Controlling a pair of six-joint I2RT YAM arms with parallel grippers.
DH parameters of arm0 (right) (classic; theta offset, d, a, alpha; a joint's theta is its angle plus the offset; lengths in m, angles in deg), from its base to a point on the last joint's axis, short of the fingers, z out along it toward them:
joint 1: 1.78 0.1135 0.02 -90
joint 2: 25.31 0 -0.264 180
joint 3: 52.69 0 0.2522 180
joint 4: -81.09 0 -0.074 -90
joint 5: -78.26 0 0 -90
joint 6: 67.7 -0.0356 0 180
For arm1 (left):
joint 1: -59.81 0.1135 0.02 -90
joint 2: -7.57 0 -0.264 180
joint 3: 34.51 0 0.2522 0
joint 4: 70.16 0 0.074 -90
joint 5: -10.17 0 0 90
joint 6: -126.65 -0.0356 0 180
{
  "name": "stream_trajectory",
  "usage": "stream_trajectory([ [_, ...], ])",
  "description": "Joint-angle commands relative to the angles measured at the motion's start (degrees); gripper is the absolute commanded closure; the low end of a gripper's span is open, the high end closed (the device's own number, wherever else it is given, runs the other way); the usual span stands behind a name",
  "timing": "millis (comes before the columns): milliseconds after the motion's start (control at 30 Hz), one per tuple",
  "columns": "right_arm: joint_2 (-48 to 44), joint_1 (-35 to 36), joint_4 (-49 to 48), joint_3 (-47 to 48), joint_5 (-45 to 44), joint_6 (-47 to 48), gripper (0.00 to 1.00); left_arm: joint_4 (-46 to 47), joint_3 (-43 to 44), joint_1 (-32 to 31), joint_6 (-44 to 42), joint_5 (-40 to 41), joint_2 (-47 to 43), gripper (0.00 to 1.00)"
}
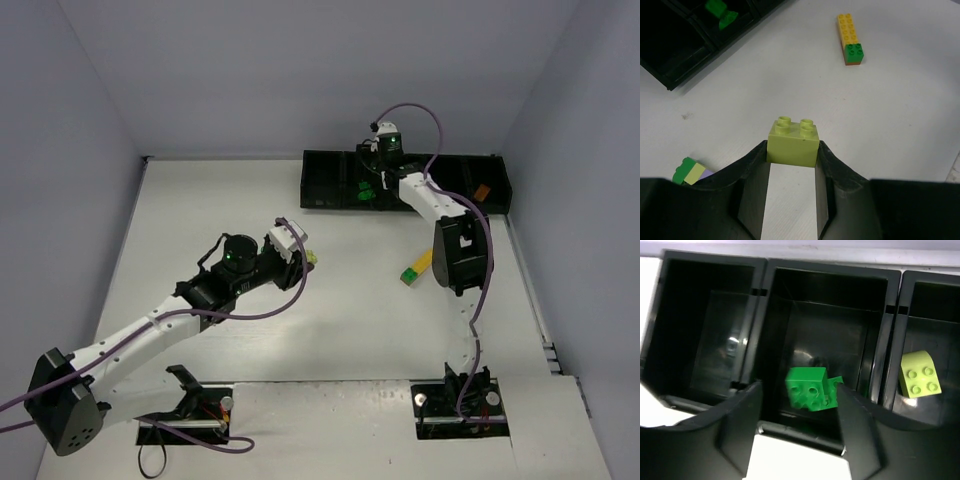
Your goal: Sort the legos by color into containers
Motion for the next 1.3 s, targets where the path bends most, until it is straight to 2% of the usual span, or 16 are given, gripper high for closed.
stream_trajectory([
  [0,0.10,-0.10,-3.19,4.91,-0.51,-1.14,0.40,0.26,0.47,0.32,0.94,-0.09,-2.80,1.00],
  [133,-0.06,-0.01,-3.19,5.62,1.77,-1.93,0.34,-0.70,-0.59,0.32,-0.46,-0.19,-5.08,1.00],
  [267,-5.93,-0.01,-3.19,2.55,7.56,-1.59,0.35,-1.15,-0.59,0.32,-4.13,0.17,-4.83,1.00],
  [333,-9.28,0.08,-3.19,-1.75,11.95,-1.32,0.36,-0.88,-0.42,0.32,-5.12,0.17,-4.13,1.00],
  [367,-12.95,0.08,-3.27,-3.51,17.80,-1.41,0.37,-0.71,-0.33,0.32,-6.17,0.52,-3.86,1.00],
  [500,-22.29,0.86,-2.93,-13.35,31.46,-2.02,0.37,1.48,-0.06,0.58,-8.54,1.31,-2.37,1.00],
  [600,-28.71,2.27,-3.01,-23.27,38.41,-3.33,0.31,2.89,0.55,0.76,-10.13,1.05,-0.88,1.00],
  [667,-32.31,2.97,-3.10,-26.36,42.79,-4.13,0.30,3.42,0.99,0.93,-11.00,0.35,-0.26,1.00],
  [833,-37.85,8.67,-3.01,-32.78,46.07,-3.87,0.26,4.65,2.22,0.93,-10.84,-0.97,0.97,1.00],
  [1267,-39.53,16.25,-5.38,-37.19,44.84,-6.33,0.26,4.21,3.45,0.93,-11.54,-1.15,1.68,1.00],
])
